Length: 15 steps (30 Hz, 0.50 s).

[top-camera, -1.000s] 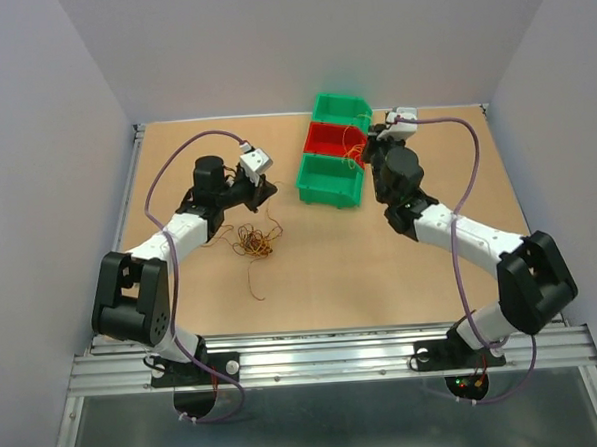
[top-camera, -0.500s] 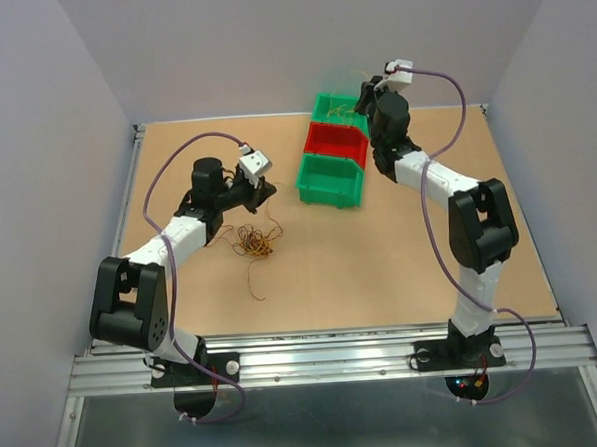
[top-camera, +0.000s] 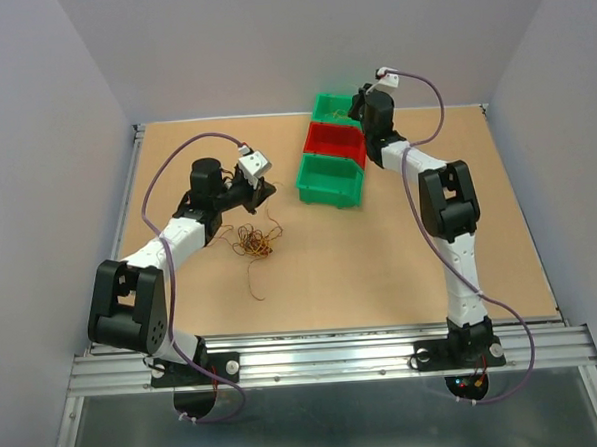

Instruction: Untangle the cables

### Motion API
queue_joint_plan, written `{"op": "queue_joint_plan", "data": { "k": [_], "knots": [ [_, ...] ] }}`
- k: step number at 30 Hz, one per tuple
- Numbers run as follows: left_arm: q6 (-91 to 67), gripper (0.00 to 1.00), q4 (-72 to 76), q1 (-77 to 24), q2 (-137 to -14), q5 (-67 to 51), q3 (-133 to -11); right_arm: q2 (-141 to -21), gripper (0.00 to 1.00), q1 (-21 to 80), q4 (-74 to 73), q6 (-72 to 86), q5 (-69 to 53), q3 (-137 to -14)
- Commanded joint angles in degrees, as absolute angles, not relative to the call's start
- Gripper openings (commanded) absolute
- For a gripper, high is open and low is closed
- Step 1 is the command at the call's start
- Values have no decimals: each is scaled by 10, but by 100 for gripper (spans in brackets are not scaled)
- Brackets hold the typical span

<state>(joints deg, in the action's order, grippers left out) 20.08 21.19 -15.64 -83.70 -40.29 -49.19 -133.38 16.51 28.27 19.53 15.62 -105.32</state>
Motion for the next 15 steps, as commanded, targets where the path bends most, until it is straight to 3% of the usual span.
{"op": "queue_joint_plan", "data": {
  "k": [1, 8, 11, 15],
  "knots": [
    [207, 0, 229, -154, -807, -412, -489, -1360, 1, 164, 286, 207, 135, -1120],
    [209, 0, 230, -153, -793, -409, -483, -1434, 0, 158, 221, 216, 70, -1219],
    [209, 0, 232, -154, -792, -409, -481, -1420, 5, 158, 225, 222, 38, -1203],
    [209, 0, 232, -154, -789, -410, -480, -1386, 1, 159, 222, 220, 27, -1179]
  ]
}}
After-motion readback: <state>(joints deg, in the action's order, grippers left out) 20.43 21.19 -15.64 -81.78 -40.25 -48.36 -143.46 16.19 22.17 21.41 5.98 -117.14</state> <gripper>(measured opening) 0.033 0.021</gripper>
